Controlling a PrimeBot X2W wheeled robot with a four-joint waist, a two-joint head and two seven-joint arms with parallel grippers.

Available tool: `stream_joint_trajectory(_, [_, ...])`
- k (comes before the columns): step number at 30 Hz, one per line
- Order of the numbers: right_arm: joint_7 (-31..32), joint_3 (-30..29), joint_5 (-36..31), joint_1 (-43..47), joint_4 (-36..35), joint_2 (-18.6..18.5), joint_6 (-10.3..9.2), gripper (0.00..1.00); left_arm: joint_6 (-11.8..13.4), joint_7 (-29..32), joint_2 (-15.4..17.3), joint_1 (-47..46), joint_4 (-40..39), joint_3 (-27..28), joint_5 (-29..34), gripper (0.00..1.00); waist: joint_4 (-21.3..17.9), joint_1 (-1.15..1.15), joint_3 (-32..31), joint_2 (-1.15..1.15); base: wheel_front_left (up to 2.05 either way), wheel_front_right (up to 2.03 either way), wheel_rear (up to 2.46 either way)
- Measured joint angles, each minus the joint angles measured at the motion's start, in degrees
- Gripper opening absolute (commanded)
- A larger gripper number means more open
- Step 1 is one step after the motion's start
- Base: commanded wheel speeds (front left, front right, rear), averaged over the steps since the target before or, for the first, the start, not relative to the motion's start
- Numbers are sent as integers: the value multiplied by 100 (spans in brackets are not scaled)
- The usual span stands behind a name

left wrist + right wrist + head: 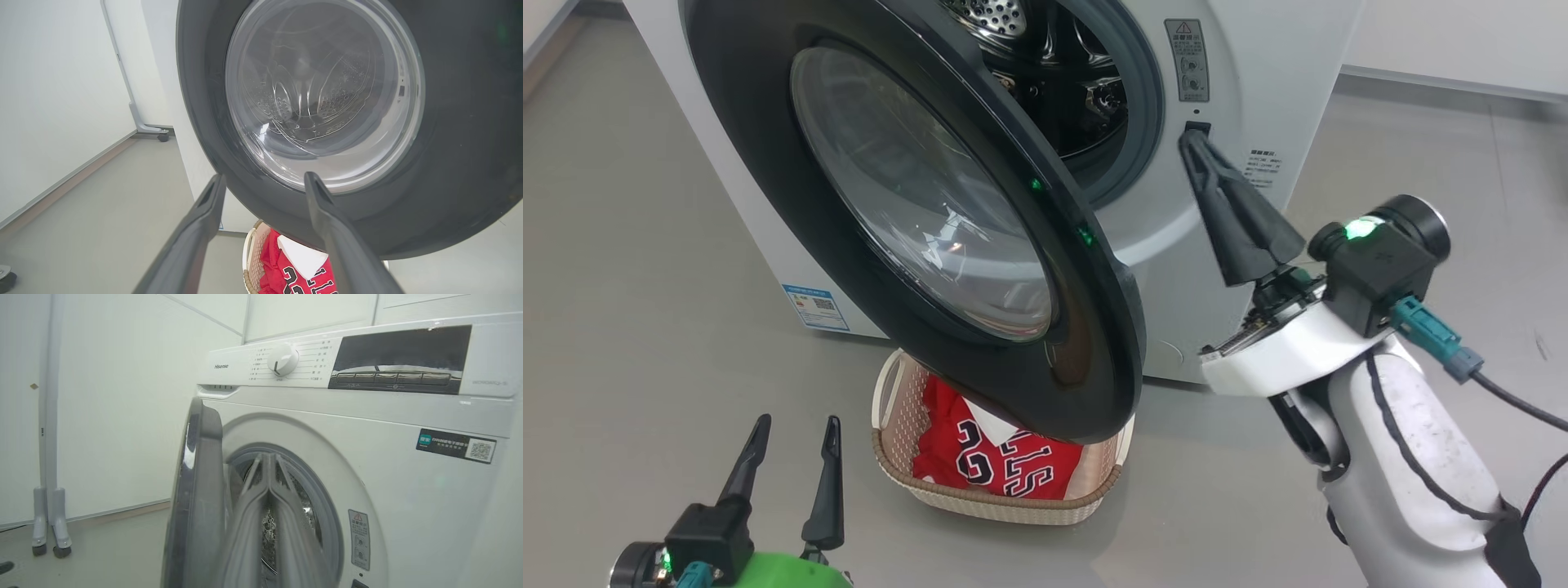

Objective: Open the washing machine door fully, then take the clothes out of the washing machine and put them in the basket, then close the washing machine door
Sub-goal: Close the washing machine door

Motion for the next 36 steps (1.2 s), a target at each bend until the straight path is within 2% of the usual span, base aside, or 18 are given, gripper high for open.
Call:
stream_joint_trajectory(9, [274, 1103, 21, -53, -225, 76, 123, 0, 5, -14, -1, -13, 29, -5, 65, 100, 75, 0, -3, 0, 0, 0, 0])
stream_joint_trajectory(12, [554, 1588, 134, 260, 48, 112, 154, 0, 7, -36, 0, -20, 31, 3, 77, 100, 98, 0, 14, 0, 0, 0, 0])
stream_joint_trajectory(14, [672, 1713, 162, 436, 232, 108, 154, 0, 7, -36, 1, -26, 31, -1, 96, 100, 112, 0, 30, 0, 0, 0, 0])
stream_joint_trajectory(24, [894, 1604, 252, 569, 966, 81, 154, 0, 8, -60, -7, -96, 32, -31, 113, 100, 182, 0, 159, 0, 0, 0, 0])
stream_joint_trajectory(36, [892, 1224, 252, 281, 1262, 24, 142, 0, 8, -102, -54, -191, 11, -119, 135, 100, 208, 0, 371, 0, 0, 0, 0])
